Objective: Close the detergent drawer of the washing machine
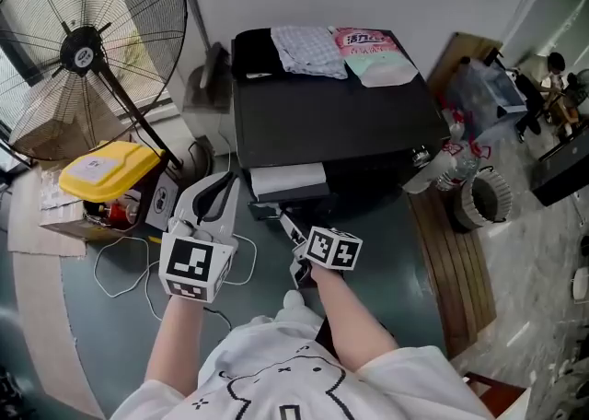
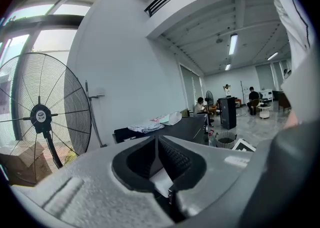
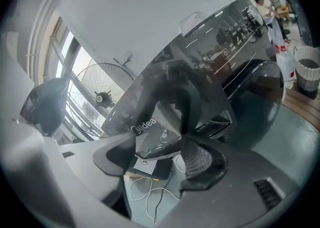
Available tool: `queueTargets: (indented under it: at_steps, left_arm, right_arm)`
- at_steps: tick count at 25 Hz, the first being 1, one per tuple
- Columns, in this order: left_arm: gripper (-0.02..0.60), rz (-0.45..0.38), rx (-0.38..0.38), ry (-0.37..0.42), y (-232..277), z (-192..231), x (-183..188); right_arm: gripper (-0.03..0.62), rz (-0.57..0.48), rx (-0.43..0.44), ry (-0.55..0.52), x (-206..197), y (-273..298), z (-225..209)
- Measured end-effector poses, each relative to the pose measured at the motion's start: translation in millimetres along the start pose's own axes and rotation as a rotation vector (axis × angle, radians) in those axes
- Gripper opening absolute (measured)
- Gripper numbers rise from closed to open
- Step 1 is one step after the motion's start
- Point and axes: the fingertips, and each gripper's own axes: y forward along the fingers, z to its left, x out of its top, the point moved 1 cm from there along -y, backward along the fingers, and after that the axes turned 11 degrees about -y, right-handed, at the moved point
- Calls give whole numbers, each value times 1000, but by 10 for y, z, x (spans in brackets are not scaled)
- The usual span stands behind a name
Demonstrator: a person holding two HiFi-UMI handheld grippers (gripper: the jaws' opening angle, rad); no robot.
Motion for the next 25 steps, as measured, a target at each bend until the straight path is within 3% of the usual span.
queueTargets:
  at_steps: [25]
  left_arm:
    - [18, 6, 63, -12, 333, 289, 5]
  right_arm:
    - [275, -15, 12, 19, 438, 472, -94]
